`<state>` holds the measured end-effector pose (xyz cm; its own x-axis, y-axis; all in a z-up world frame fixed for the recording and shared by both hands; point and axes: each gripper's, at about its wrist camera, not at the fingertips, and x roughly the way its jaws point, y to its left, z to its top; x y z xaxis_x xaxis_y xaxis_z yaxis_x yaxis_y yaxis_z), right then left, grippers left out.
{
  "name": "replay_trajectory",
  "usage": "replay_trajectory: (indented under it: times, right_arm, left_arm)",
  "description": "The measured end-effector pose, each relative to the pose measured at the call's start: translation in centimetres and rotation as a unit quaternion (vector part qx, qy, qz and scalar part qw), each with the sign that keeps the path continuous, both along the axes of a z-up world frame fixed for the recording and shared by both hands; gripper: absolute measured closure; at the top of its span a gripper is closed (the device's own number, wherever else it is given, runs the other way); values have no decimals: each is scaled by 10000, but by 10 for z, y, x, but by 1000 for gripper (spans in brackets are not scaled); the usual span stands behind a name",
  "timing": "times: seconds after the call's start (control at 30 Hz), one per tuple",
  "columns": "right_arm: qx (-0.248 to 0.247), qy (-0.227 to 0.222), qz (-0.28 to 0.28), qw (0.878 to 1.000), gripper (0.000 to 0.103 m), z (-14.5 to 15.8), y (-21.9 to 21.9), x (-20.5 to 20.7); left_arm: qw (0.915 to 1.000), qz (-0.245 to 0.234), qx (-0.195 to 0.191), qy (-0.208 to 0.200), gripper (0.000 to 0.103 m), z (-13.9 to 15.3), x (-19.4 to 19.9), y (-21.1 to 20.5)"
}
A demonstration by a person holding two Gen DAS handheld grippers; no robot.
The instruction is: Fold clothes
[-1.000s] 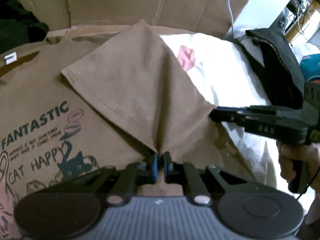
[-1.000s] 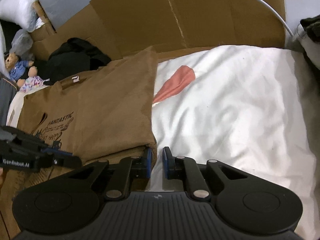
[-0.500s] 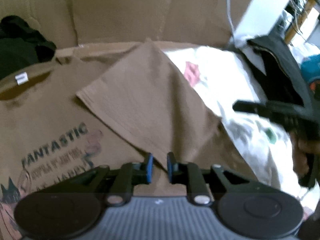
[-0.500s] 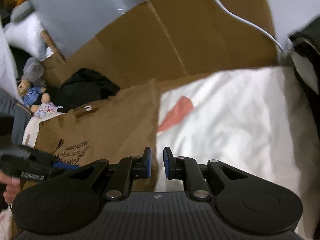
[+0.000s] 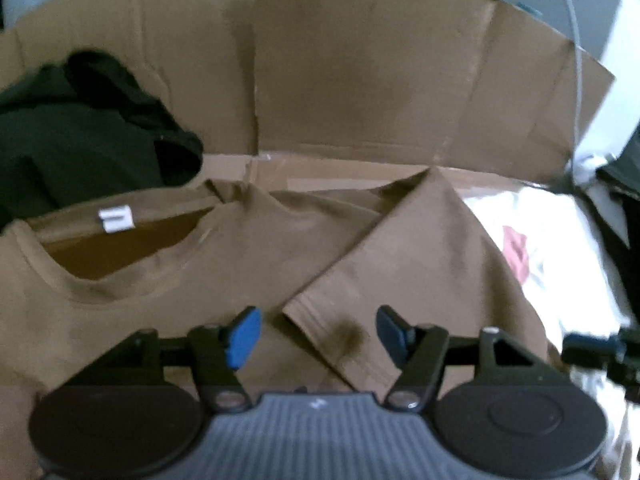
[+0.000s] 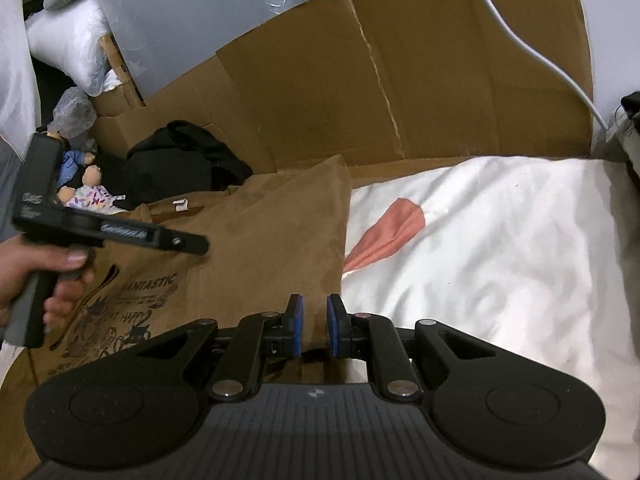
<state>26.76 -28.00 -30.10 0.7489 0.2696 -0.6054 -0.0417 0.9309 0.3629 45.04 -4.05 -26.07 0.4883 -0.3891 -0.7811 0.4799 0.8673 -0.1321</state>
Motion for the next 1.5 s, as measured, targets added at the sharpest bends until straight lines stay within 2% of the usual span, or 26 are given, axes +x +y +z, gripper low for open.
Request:
replay_trajectory:
  times: [0.1, 0.23, 0.37, 0.43, 0.67, 0.9, 1.07, 1.17, 1.27, 1.33, 1.4, 1.5]
  right_arm:
    - [102, 282, 57, 9995, 89, -13, 1, 5]
    - [145, 290, 166, 9993, 89, -16, 1, 5]
    - [136, 317, 231, 9991, 89, -18, 2, 5]
    - [125, 343, 239, 9990, 89, -18, 3, 4]
    - [70, 377, 270, 9989, 89, -16, 4, 6]
    - [-253, 452, 100, 9986, 89, -11, 16, 4]
    - [-200, 852, -176, 9960, 88, 7, 17, 5]
    - [-267, 778, -240, 9963, 88, 33, 15, 10]
    - [-491, 703, -296, 9959, 87, 60, 13, 38]
    - [-630, 752, -374, 9945, 85, 69, 13, 57]
    - [-674, 796, -410, 9937, 74, 73, 12, 69]
    - [-691, 878, -539, 9923, 66, 81, 10, 95]
  left_arm:
    - [9999, -128, -72, -60, 33, -7, 1, -4]
    - [9996, -146, -168, -171, 33, -10, -1, -3]
    - [9979, -130, -623, -119, 33, -4, 0, 9]
    - [9973, -162, -706, -107, 33, -2, 1, 10]
    - [9978, -419, -495, -154, 32, -5, -5, 2]
    - [9964, -604, -551, -224, 34, -3, -11, 5]
    - [9968, -389, -648, -272, 33, -3, -1, 17]
    - [9952, -332, -910, -120, 35, -10, 6, 25]
    - [9936, -323, -1072, -153, 49, -14, 9, 30]
    - [9921, -318, -1205, -125, 67, -15, 10, 33]
    - [9899, -413, -1355, -72, 79, -17, 11, 36]
    - [9877, -435, -1500, 48, 91, -21, 10, 41]
